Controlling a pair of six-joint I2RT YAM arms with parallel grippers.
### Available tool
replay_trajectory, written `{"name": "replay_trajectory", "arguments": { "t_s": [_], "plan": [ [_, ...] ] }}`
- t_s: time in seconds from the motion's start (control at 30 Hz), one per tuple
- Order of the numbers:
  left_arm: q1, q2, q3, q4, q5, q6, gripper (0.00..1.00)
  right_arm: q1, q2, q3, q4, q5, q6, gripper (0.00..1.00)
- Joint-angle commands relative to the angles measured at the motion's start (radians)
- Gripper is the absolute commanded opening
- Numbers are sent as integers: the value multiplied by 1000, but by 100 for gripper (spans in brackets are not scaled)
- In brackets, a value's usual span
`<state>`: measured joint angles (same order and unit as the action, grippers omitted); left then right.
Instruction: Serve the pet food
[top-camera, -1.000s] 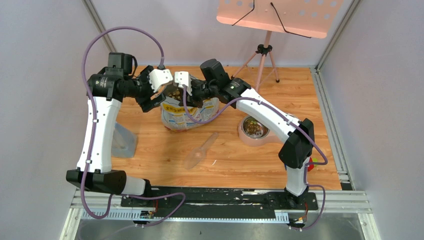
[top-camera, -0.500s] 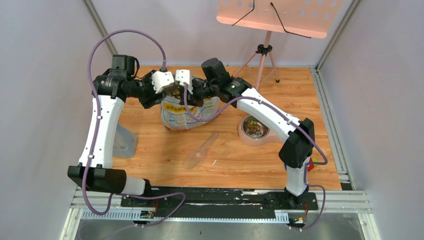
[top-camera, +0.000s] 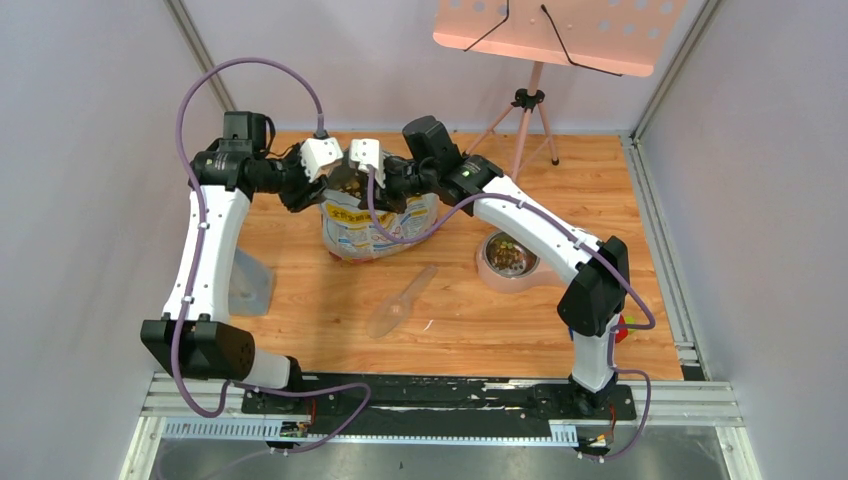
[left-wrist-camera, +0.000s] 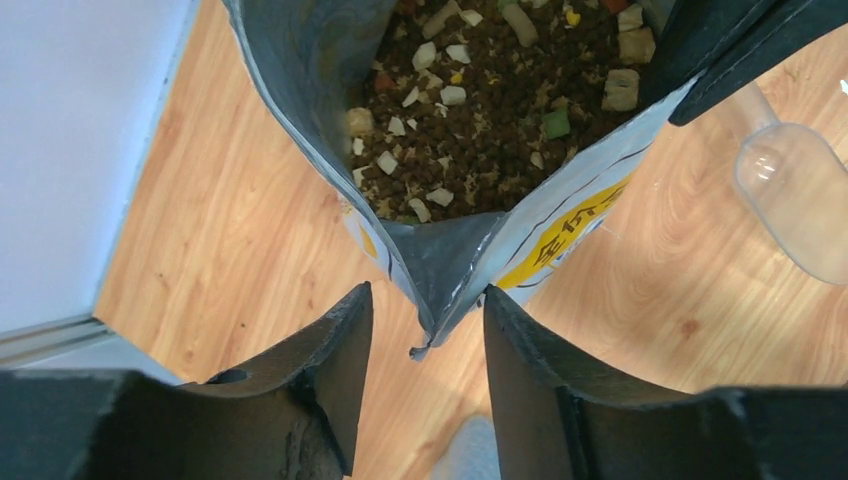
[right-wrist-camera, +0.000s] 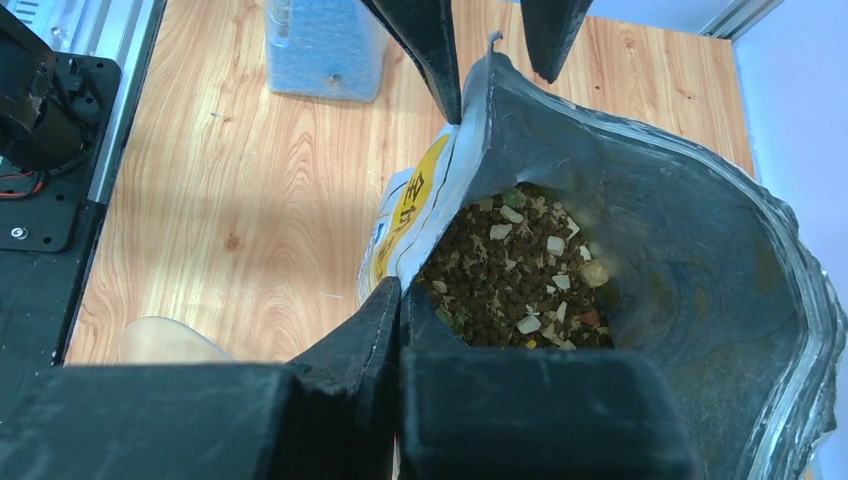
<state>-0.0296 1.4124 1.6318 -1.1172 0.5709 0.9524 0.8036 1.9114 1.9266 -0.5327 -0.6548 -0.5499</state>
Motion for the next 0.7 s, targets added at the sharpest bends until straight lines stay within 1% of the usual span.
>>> {"name": "replay_trajectory", "arguments": {
  "t_s": [0.0,0.07,0.13,0.17,0.2,0.3,0.33,0.37,0.43,0.5,0.57,0.67],
  "plan": [
    [25,2,-2,-28,85,67,50,5,-84,28,219,-37,8,0],
    [25,-6,-14,-19,89,85,43,5,-81,27,221,-31,8,0],
    [25,-5,-8,-23,94,88,29,5,-78,25,222,-21,9,0],
    [25,-5,-3,-29,98,88,25,5,-75,23,225,-13,13,0],
    [25,-2,6,-31,103,85,19,5,-72,22,232,6,24,7],
    [25,-6,10,-14,114,68,10,-1,-71,29,236,38,49,24],
    [25,-11,8,-8,116,52,6,-9,-79,41,233,35,59,32],
    [25,-14,6,6,118,45,4,-23,-92,61,222,2,78,38],
    [25,-22,3,16,117,26,1,-102,-121,109,188,-165,144,52],
    [25,-31,0,24,108,14,0,-183,-145,131,168,-294,220,63],
    [25,-40,-5,45,92,-6,0,-256,-163,127,115,-353,188,67],
    [25,-64,-19,103,64,-57,0,-345,-183,87,14,-382,71,71]
  ]
}}
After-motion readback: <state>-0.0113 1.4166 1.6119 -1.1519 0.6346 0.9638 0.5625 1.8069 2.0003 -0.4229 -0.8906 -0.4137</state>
